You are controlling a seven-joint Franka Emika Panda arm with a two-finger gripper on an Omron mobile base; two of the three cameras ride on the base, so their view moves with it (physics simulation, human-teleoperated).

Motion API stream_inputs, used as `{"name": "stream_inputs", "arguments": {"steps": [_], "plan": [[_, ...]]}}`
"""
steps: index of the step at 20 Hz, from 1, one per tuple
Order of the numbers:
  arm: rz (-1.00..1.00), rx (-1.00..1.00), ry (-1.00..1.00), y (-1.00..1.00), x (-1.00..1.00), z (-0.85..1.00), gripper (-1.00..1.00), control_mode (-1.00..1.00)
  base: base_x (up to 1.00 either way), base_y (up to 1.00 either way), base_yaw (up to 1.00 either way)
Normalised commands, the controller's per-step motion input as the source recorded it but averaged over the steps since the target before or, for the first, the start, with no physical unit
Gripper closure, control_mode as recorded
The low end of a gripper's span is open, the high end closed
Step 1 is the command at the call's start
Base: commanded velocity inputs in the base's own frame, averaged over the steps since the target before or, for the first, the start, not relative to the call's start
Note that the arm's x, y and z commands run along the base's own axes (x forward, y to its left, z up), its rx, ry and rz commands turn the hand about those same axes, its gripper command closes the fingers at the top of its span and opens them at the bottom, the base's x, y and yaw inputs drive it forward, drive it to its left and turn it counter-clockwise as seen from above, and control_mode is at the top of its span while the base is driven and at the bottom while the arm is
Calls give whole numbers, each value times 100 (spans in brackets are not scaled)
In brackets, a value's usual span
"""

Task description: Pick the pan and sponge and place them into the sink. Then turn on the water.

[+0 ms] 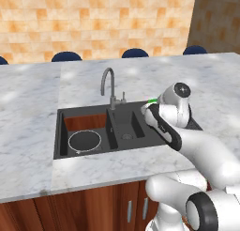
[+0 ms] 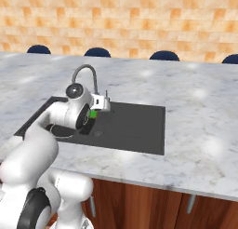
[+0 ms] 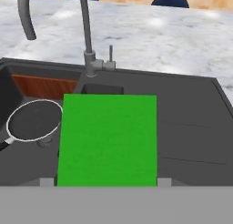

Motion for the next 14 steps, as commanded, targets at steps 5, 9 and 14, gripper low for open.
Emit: {"name": "stream_inputs", "arguments": {"steps": [5,9,14], "plan": [[-4,-1,-2,55,0,8,100,-100,0,0,0],[-3,0,-1,52,0,15,100,-100,0,0,0],[-1,5,2,46,0,7,100,-100,0,0,0]]}}
